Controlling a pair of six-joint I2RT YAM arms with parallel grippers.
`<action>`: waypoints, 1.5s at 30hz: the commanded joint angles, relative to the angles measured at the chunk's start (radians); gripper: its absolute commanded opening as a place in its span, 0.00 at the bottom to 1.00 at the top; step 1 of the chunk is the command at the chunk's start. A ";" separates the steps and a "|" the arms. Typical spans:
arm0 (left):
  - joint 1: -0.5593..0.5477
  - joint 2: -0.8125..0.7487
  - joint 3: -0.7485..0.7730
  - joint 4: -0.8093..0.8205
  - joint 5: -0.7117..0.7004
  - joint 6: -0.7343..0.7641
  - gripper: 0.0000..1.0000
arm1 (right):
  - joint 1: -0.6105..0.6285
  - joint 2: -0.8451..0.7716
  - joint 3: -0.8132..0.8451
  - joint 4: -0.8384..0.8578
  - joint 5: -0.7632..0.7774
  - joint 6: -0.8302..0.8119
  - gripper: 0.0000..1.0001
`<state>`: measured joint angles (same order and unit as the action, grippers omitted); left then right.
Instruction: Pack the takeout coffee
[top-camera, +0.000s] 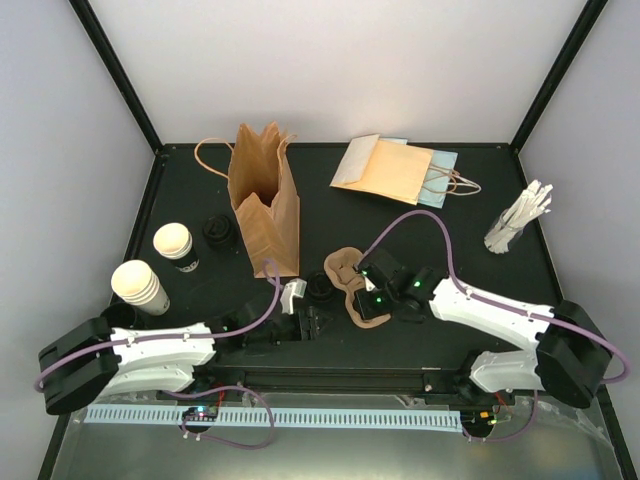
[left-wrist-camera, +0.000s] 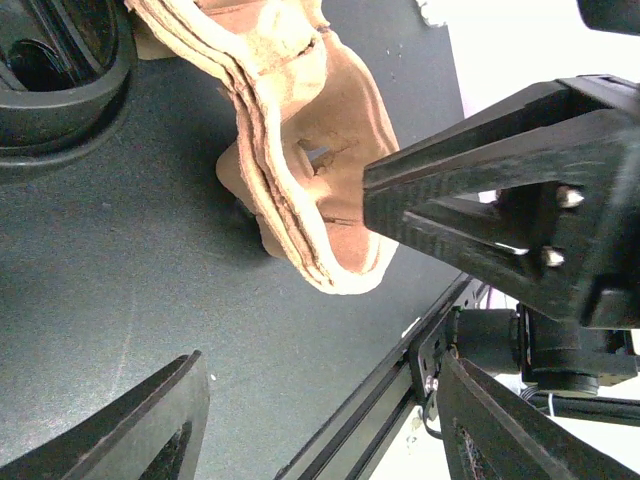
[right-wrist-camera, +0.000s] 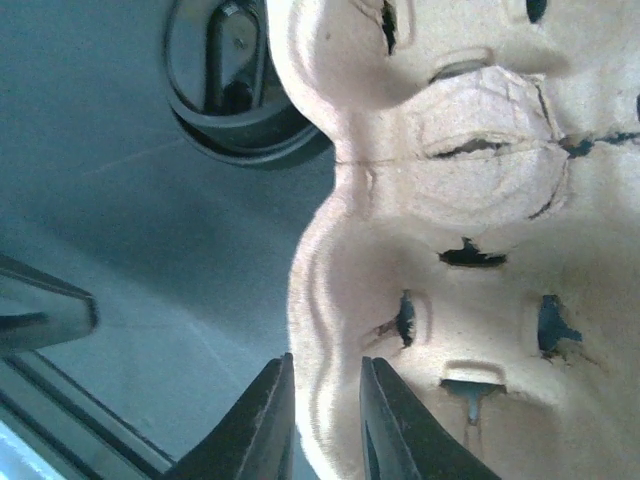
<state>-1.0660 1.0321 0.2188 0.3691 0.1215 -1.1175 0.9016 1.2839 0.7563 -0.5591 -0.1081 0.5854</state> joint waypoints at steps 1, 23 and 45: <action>0.006 0.031 0.055 0.047 0.028 0.021 0.64 | 0.000 -0.050 0.008 0.028 -0.017 0.021 0.26; 0.011 0.011 0.031 0.036 0.020 0.015 0.63 | 0.030 0.106 0.009 0.067 -0.008 -0.004 0.50; 0.020 -0.066 0.016 -0.020 0.003 0.026 0.64 | 0.013 -0.112 -0.107 0.192 -0.086 0.163 0.14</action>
<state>-1.0527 0.9821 0.2363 0.3565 0.1368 -1.1130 0.9230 1.2476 0.6727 -0.4271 -0.1638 0.6819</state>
